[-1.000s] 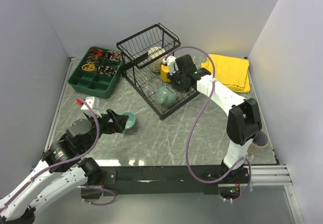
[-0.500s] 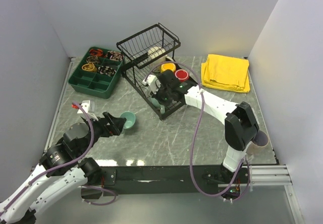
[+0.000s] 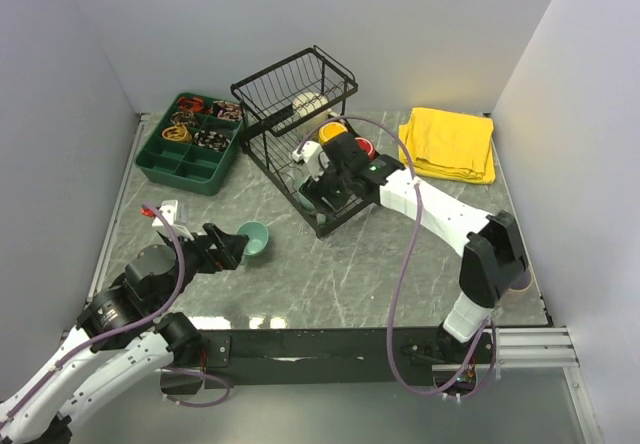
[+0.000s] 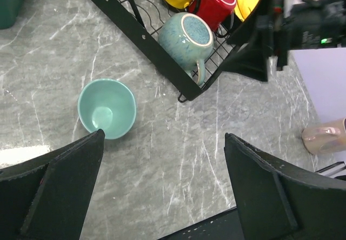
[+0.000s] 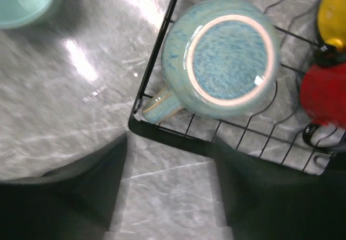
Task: Load the cups into the dish rack
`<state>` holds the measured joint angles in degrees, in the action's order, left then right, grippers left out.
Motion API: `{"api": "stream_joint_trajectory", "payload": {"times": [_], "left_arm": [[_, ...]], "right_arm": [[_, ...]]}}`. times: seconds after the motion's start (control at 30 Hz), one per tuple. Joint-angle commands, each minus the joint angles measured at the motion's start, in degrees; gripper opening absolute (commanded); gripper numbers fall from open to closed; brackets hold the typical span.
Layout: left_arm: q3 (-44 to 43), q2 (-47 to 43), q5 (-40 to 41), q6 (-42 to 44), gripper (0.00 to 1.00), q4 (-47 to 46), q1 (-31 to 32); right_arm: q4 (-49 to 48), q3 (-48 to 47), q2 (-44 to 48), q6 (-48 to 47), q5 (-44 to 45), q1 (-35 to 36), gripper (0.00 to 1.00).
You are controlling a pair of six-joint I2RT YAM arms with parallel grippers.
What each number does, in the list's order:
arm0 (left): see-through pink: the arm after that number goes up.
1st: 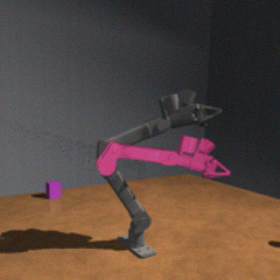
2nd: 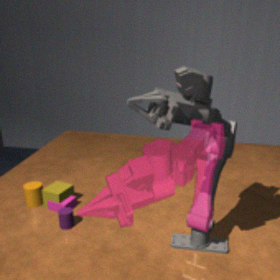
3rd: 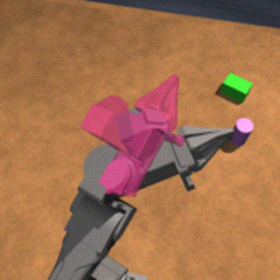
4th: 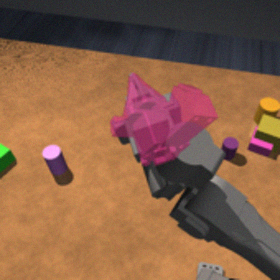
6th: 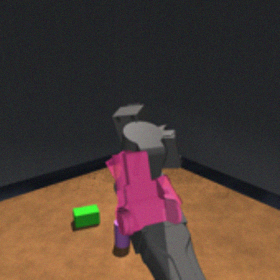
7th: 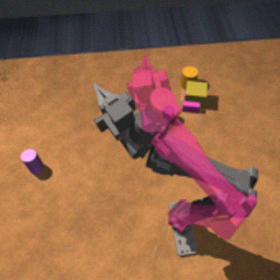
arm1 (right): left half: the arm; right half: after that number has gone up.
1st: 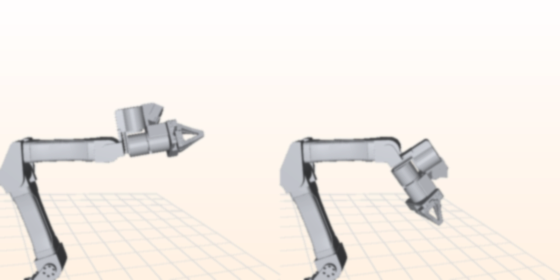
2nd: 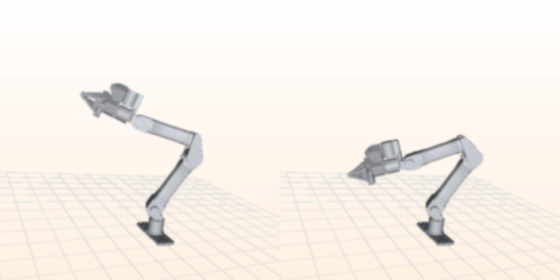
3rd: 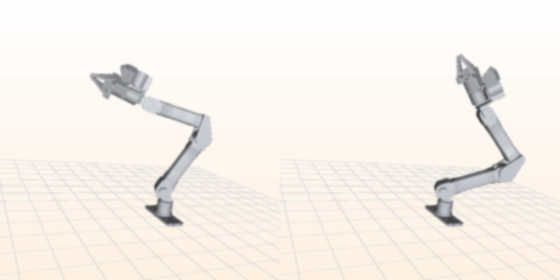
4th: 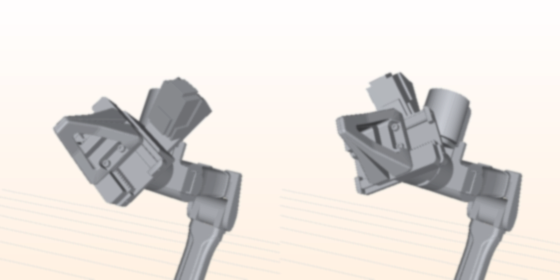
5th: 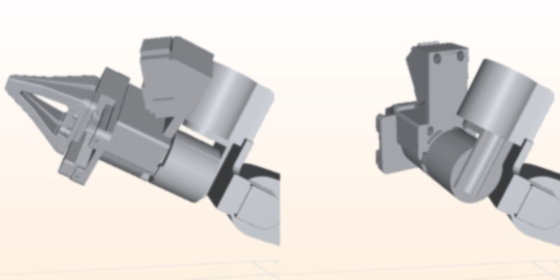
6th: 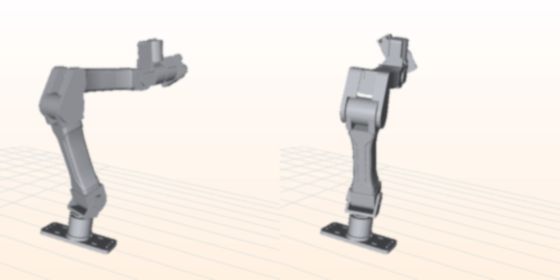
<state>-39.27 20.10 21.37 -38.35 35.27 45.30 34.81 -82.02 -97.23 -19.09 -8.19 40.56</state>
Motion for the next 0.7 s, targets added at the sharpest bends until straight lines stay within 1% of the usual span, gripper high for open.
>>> {"api": "stream_joint_trajectory", "payload": {"times": [0.0, 0.07, 0.13, 0.17, 0.2, 0.23, 0.33, 0.57, 0.63, 0.67], "left_arm": [[-2.57, -1.11, 1.49, 0.03, 0.98, 0.33, -0.21], [-2.31, -1.2, 0.96, -0.76, 0.98, 0.07, -0.21], [-1.52, -1.37, 0.35, -1.38, 0.99, -0.55, -0.21], [-1.25, -1.46, 0.34, -1.81, 0.99, -1.16, -0.21], [-0.73, -1.64, 0.34, -2.08, 0.99, -1.51, -0.21], [-0.46, -1.55, 0.26, -2.26, 0.99, -1.78, -0.21], [-0.2, -1.2, 0.61, -2.61, 0.99, -2.04, -0.3], [-0.72, -0.85, 1.39, -3.22, 0.99, -1.25, -0.21], [-0.64, -0.85, 1.49, -3.49, 0.99, -0.81, -0.21], [-0.55, -0.94, 1.57, -3.49, 0.99, -0.81, -0.21]], "right_arm": [[-2.63, 2.56, 4.24, 4.5, 0.1, -0.74, 0.8], [-5.87, 5.81, 4.94, 7.65, 0.97, -0.83, 0.87], [-9.3, 9.48, 5.56, 11.16, 4.21, -1.26, 0.86], [-13.58, 10.73, 5.82, 15.36, 5.88, -1.36, 0.84], [-15.19, 11.61, 5.74, 16.62, 7.99, -1.44, 0.83], [-18.34, 13.1, 5.74, 17.5, 8.1, -1.44, 0.82], [-21.44, 13.73, 4.86, 21.2, 7.75, -1.44, 0.79], [-23.47, 11.71, 0.64, 24.54, 6.69, -1.45, 0.75], [-23.38, 10.92, -0.76, 25.15, 6.78, -1.53, 0.67], [-23.21, 10.48, -1.38, 25.16, 7.3, -1.45, 0.65]]}}
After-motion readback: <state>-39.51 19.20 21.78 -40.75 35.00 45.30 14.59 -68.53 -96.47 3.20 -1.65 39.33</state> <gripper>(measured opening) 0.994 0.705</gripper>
